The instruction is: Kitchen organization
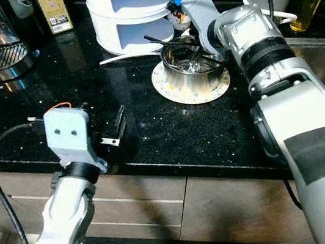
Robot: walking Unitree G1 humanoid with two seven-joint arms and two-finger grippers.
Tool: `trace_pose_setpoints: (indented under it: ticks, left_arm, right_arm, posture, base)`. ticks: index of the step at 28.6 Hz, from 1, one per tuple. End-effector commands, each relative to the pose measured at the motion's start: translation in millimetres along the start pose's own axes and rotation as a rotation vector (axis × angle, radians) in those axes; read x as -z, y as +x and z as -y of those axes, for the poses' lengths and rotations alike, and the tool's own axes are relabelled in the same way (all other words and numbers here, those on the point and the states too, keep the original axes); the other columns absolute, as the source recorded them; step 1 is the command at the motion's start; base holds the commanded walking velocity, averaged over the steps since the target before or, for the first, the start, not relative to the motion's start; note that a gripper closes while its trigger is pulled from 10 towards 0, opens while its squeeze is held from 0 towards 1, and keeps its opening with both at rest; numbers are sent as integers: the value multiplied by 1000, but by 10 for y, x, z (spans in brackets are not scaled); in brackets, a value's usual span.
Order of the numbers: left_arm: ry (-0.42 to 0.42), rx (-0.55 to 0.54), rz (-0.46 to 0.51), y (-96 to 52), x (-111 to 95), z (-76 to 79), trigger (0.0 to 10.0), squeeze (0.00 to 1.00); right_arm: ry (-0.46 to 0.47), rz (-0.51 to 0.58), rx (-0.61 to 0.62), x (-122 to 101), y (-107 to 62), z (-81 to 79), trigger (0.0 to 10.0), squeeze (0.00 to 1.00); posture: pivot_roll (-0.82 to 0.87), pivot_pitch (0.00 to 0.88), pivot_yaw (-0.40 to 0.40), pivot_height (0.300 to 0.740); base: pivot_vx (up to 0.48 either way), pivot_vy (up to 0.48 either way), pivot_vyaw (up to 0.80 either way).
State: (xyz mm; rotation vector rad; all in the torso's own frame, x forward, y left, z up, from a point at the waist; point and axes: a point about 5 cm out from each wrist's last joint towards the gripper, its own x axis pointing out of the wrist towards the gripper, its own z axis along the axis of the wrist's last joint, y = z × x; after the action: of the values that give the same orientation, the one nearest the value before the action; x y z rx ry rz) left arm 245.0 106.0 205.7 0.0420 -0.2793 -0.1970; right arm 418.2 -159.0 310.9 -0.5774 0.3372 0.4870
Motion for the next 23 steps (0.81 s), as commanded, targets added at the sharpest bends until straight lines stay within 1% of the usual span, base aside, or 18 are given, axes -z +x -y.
trace_pose_setpoints:
  ticks: [1, 5, 6, 7, 10, 12, 15, 17, 22, 23]
  left_arm:
    - [-32, 65, 13, 12, -71, 39, 10000, 0]
    - [-49, 100, 31, 25, -144, 44, 10000, 0]
    - [-73, 107, 38, 29, -174, 43, 10000, 0]
    - [-73, 107, 38, 29, -174, 43, 10000, 0]
    - [-110, 100, 42, 33, -208, 15, 10000, 0]
    - [-111, 103, 39, 32, -209, 11, 10000, 0]
    - [-120, 114, 33, 26, -206, 19, 10000, 0]
    - [-143, 149, 20, 17, -202, 61, 10000, 0]
    - [-160, 176, 15, 23, -225, 96, 10000, 0]
    - [-162, 178, 13, 23, -229, 97, 10000, 0]
  right_arm:
    - [-40, -37, 34, 66, -4, 40, 10000, 0]
    - [-56, -50, 29, 82, 0, 36, 10000, 0]
    - [-73, -61, 34, 93, 0, 42, 10000, 0]
    - [-73, -61, 34, 93, 0, 42, 10000, 0]
    - [-103, -81, 46, 122, 1, 54, 10000, 0]
    - [-107, -84, 45, 126, 2, 54, 10000, 0]
    - [-113, -88, 41, 129, 3, 52, 10000, 0]
    - [-136, -102, 45, 148, 3, 58, 10000, 0]
    - [-143, -119, 56, 177, 0, 74, 10000, 0]
    - [-146, -128, 54, 191, -1, 76, 8000, 0]
  posture:
    - [31, 46, -95, 740]
    - [32, 45, -94, 740]
    - [33, 43, -94, 740]
    - [33, 43, -94, 740]
    - [34, 40, -93, 740]
    - [34, 40, -93, 740]
    - [34, 39, -94, 740]
    - [34, 39, -94, 740]
    - [34, 38, -91, 740]
    - [34, 41, -91, 740]
  base:
    - [0, 0, 0]
    - [0, 0, 0]
    - [0, 0, 0]
    - [0, 0, 0]
    - [0, 0, 0]
    - [0, 0, 0]
    - [0, 0, 0]
    - [0, 0, 0]
    - [0, 0, 0]
    - [0, 0, 0]
